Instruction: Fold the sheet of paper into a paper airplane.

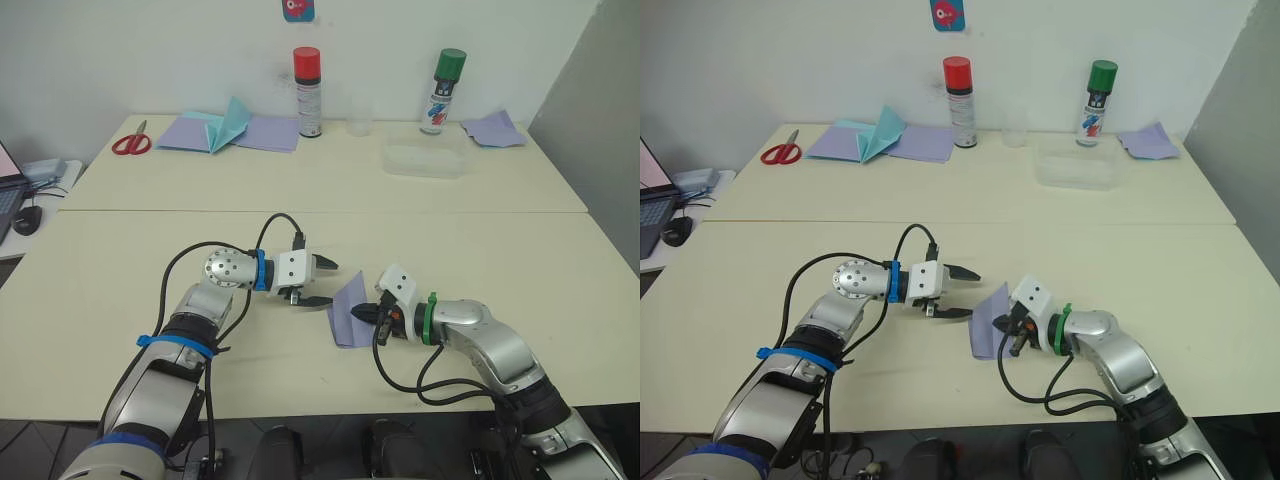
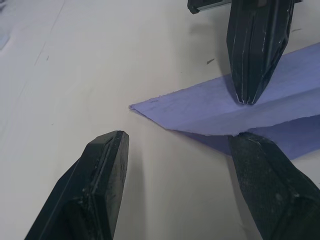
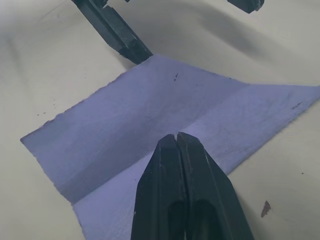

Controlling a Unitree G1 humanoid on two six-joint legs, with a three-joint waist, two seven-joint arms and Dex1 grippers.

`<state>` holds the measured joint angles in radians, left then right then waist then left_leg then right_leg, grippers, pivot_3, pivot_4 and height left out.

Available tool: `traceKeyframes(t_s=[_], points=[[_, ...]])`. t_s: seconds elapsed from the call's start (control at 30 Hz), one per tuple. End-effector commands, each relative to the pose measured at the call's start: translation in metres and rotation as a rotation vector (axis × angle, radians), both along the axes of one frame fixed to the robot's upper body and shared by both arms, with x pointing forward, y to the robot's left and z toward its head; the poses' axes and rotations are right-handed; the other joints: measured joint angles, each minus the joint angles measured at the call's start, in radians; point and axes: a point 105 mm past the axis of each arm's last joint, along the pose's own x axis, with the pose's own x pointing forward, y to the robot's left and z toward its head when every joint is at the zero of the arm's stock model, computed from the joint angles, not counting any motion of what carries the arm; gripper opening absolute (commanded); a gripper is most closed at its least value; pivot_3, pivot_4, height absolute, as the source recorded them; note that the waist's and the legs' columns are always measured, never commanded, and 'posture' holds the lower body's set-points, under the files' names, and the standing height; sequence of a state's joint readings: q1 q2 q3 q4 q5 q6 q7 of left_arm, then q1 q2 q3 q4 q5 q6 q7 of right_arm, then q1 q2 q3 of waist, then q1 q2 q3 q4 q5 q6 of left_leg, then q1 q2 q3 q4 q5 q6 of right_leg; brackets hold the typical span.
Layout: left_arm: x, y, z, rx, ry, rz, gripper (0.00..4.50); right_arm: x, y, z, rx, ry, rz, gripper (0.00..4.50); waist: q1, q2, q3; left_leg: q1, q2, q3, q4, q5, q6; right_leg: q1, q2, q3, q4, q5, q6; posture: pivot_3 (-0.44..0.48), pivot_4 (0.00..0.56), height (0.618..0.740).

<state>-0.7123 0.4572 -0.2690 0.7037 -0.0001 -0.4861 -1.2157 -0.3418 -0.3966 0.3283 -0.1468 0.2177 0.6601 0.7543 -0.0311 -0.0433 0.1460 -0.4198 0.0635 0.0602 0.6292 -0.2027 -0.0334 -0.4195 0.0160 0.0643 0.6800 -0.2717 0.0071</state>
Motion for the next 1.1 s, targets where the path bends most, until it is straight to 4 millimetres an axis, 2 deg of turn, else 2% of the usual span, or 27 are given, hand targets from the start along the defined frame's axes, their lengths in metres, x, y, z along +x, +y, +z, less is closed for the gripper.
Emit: traceKeyframes(t_s=[0.03, 0.07, 0.17, 0.37, 0.47, 0.63, 0.8, 0.93, 1.03, 1.1], points=[[-0.001, -0.008, 0.017, -0.006, -0.090, -0.070, 3.50, 0.006, -0.002, 0.008, 0.006, -0.035, -0.015, 0.00, 0.000, 0.000, 0.000, 0.000, 0.000, 0.000, 0.000, 0.000, 0.000, 0.000, 0.000, 0.000, 0.000, 0.000, 0.000, 0.000, 0.150, 0.740], [-0.002, -0.008, 0.017, 0.001, -0.098, -0.085, 3.50, 0.006, -0.002, 0.008, 0.007, -0.034, -0.015, 0.00, 0.000, 0.000, 0.000, 0.000, 0.000, 0.000, 0.000, 0.000, 0.000, 0.000, 0.000, 0.000, 0.000, 0.000, 0.000, 0.000, 0.150, 0.740], [-0.006, -0.009, 0.013, 0.040, -0.125, -0.136, 2.90, 0.006, -0.003, 0.008, 0.005, -0.032, -0.016, 0.00, 0.000, 0.000, 0.000, 0.000, 0.000, 0.000, 0.000, 0.000, 0.000, 0.000, 0.000, 0.000, 0.000, 0.000, 0.000, 0.000, 0.150, 0.740], [-0.011, -0.007, 0.004, 0.114, -0.146, -0.202, 0.88, 0.007, -0.003, 0.008, 0.007, -0.031, -0.021, 0.00, 0.000, 0.000, 0.000, 0.000, 0.000, 0.000, 0.000, 0.000, 0.000, 0.000, 0.000, 0.000, 0.000, 0.000, 0.000, 0.000, 0.150, 0.740], [-0.010, -0.007, 0.003, 0.123, -0.152, -0.211, 0.02, 0.008, -0.003, 0.008, 0.009, -0.031, -0.023, 0.00, 0.000, 0.000, 0.000, 0.000, 0.000, 0.000, 0.000, 0.000, 0.000, 0.000, 0.000, 0.000, 0.000, 0.000, 0.000, 0.000, 0.150, 0.740], [-0.010, -0.004, 0.001, 0.139, -0.143, -0.213, 0.02, 0.009, -0.004, 0.013, 0.030, -0.041, -0.029, 0.00, 0.000, 0.000, 0.000, 0.000, 0.000, 0.000, 0.000, 0.000, 0.000, 0.000, 0.000, 0.000, 0.000, 0.000, 0.000, 0.000, 0.150, 0.740], [-0.010, 0.005, -0.001, 0.169, -0.134, -0.189, 0.02, 0.016, 0.001, 0.046, 0.179, -0.106, -0.045, 0.00, -0.002, 0.000, 0.000, 0.000, 0.000, 0.000, 0.000, 0.000, 0.000, 0.000, 0.000, 0.000, 0.000, 0.000, 0.000, 0.000, 0.150, 0.740], [-0.005, 0.015, 0.005, 0.165, -0.087, -0.072, 0.02, 0.019, 0.001, 0.062, 0.221, -0.175, -0.056, 0.00, -0.003, 0.000, 0.000, 0.000, 0.000, 0.000, 0.000, 0.000, 0.000, 0.000, 0.000, 0.000, 0.000, 0.000, 0.000, 0.000, 0.150, 0.740], [-0.014, 0.021, 0.013, 0.159, -0.035, 0.016, 0.02, 0.021, -0.004, 0.069, 0.223, -0.226, -0.083, 0.00, -0.004, 0.001, 0.000, 0.000, 0.001, 0.000, -0.001, 0.000, 0.000, -0.001, 0.000, 0.000, 0.000, 0.000, -0.001, 0.000, 0.150, 0.740], [-0.029, 0.025, 0.014, 0.204, -0.013, 0.038, 0.02, 0.022, -0.007, 0.071, 0.224, -0.247, -0.097, 0.00, -0.006, 0.001, 0.001, 0.000, 0.001, 0.000, -0.001, 0.000, 0.000, -0.001, 0.000, 0.000, 0.000, 0.000, -0.001, 0.000, 0.150, 0.740]])
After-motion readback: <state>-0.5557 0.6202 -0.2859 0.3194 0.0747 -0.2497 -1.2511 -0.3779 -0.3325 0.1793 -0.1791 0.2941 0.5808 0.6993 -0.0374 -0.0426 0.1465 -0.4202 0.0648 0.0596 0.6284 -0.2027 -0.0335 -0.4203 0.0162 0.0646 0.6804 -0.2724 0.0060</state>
